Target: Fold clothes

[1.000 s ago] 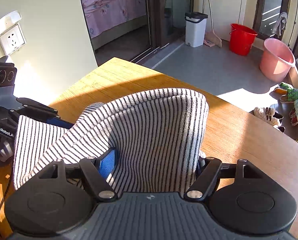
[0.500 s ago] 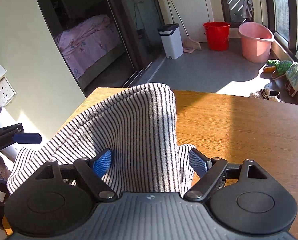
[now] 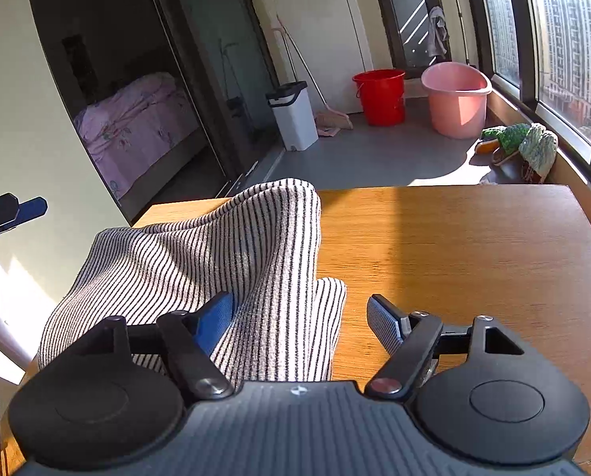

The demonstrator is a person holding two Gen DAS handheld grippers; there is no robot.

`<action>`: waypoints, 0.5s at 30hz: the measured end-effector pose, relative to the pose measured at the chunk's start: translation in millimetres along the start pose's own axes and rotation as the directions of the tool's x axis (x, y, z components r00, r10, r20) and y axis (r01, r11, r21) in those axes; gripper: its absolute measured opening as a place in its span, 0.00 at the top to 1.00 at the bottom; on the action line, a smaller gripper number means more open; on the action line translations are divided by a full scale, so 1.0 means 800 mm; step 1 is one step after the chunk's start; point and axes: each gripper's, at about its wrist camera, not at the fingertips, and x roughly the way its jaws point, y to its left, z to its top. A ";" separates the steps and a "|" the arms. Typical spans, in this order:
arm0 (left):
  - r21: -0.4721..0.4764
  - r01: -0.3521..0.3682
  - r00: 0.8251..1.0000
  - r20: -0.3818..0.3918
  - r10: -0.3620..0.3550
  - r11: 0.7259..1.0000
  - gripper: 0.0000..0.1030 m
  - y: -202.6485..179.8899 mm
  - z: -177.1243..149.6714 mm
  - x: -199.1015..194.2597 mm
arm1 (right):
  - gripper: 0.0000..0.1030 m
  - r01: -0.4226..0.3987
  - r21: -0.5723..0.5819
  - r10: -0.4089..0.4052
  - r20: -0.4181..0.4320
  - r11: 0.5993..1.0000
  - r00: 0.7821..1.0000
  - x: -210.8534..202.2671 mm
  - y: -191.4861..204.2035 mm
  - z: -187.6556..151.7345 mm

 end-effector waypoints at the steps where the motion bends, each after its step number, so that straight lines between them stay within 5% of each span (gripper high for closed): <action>1: 0.027 0.057 0.998 -0.017 -0.057 0.998 0.05 -0.010 0.003 0.007 | 0.35 0.003 -0.006 -0.003 0.002 1.000 1.000 0.000 0.003 -0.001; 4: 0.122 0.155 0.986 -0.086 -0.145 0.980 0.05 -0.043 0.000 0.045 | 0.35 0.030 -0.044 -0.030 0.013 0.999 0.999 -0.002 0.010 -0.004; 9: 0.215 0.084 0.969 -0.246 -0.030 0.973 0.06 -0.059 -0.026 0.141 | 0.35 0.066 -0.106 -0.062 0.044 0.992 0.997 -0.030 0.023 -0.010; 10: 0.214 0.066 0.961 -0.276 -0.005 0.975 0.08 -0.054 -0.033 0.154 | 0.37 0.093 -0.128 -0.084 0.080 0.987 0.993 -0.042 0.028 -0.010; 13: 0.143 0.057 0.943 -0.331 -0.006 0.988 0.08 -0.036 -0.050 0.170 | 0.64 0.161 -0.214 -0.115 0.211 0.963 0.971 -0.078 0.049 -0.004; 15: 0.073 0.068 0.942 -0.333 -0.040 0.995 0.08 -0.023 -0.055 0.169 | 0.64 0.126 -0.223 -0.070 0.246 0.967 0.967 -0.085 0.058 0.010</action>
